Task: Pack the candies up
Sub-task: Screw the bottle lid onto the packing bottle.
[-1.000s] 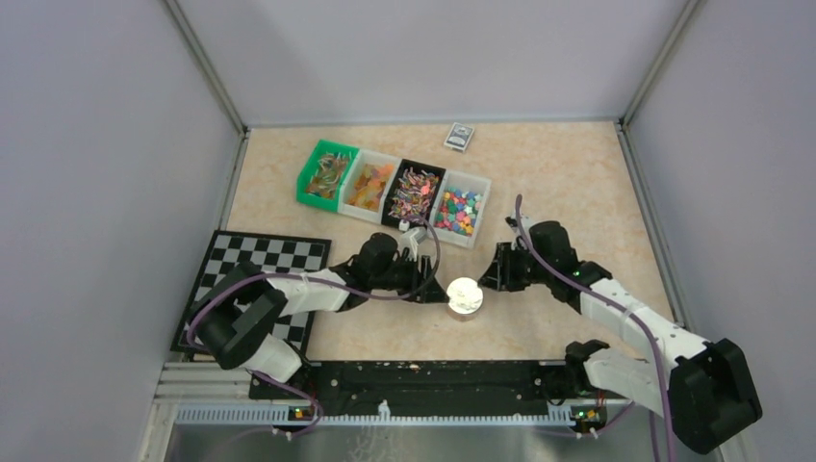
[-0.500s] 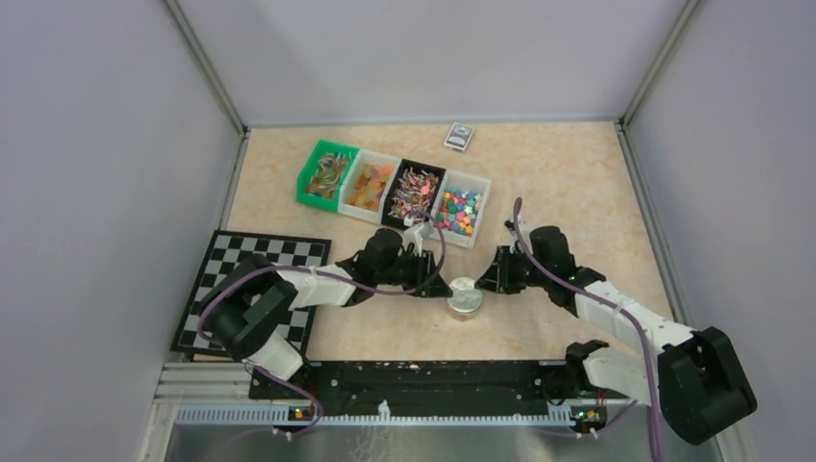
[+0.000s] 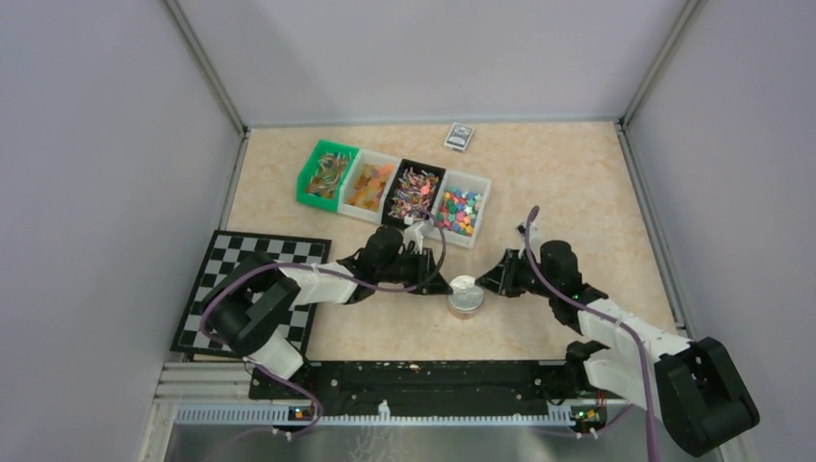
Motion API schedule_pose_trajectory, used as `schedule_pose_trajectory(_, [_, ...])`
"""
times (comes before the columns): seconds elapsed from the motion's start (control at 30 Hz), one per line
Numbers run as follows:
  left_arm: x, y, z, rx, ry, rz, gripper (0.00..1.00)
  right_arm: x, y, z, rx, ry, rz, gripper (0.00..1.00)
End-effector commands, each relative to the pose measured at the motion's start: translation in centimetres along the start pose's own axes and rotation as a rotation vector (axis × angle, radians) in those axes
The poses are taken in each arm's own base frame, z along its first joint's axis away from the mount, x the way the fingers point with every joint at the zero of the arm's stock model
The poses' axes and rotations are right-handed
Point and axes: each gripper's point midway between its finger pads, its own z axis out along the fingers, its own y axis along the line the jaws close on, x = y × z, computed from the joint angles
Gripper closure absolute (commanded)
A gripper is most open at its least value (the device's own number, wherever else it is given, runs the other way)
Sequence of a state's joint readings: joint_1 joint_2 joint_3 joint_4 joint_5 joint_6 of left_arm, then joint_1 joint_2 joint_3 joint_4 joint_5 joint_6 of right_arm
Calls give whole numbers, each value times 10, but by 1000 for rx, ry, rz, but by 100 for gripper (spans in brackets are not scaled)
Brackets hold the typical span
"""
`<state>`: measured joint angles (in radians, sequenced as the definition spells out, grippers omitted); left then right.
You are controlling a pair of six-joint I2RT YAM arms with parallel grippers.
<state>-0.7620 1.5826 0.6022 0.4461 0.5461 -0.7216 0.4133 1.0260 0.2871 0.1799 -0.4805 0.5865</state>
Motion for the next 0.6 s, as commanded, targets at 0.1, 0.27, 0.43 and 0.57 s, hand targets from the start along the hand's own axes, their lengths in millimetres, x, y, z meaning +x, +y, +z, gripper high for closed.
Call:
schedule_pose_trajectory(0.1, [22, 62, 9, -276, 55, -111, 84, 65, -38, -14, 92, 48, 178, 85])
schedule_pose_trajectory(0.27, [13, 59, 21, -265, 66, -129, 87, 68, -32, -23, 56, 4, 195, 86])
schedule_pose_trajectory(0.43, [-6, 49, 30, -241, 55, -81, 87, 74, -28, -27, 36, 2, 223, 84])
schedule_pose_trajectory(0.57, [-21, 34, 28, -207, 45, -30, 79, 71, -26, -28, 41, -3, 268, 80])
